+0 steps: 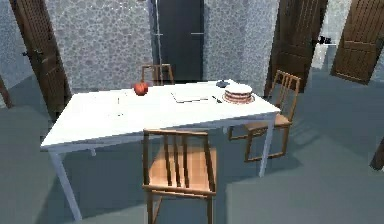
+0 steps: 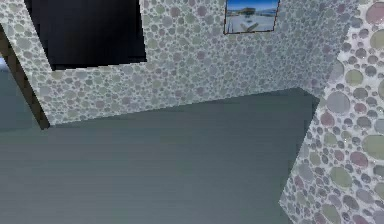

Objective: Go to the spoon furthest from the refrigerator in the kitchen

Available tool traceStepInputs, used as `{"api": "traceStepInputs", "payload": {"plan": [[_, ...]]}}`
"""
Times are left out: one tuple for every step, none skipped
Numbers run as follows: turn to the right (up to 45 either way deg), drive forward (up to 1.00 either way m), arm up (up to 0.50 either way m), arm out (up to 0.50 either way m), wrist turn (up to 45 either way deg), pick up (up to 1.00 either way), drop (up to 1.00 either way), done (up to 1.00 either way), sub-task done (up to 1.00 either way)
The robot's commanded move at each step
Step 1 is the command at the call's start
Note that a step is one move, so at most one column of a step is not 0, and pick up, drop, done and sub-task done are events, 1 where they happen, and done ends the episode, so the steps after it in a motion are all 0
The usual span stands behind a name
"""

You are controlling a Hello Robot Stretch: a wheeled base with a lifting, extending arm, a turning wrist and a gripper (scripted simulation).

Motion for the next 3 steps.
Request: {"api": "traceStepInputs", "payload": {"plan": [[0.0, 0.55, 0.00, 0.00, 0.0, 0.00, 0.00, 0.00, 0.00], [45.0, 0.00, 0.00, 0.00, 0.0, 0.00, 0.00, 0.00, 0.00], [45.0, 0.00, 0.00, 0.00, 0.0, 0.00, 0.00, 0.00, 0.00]]}}
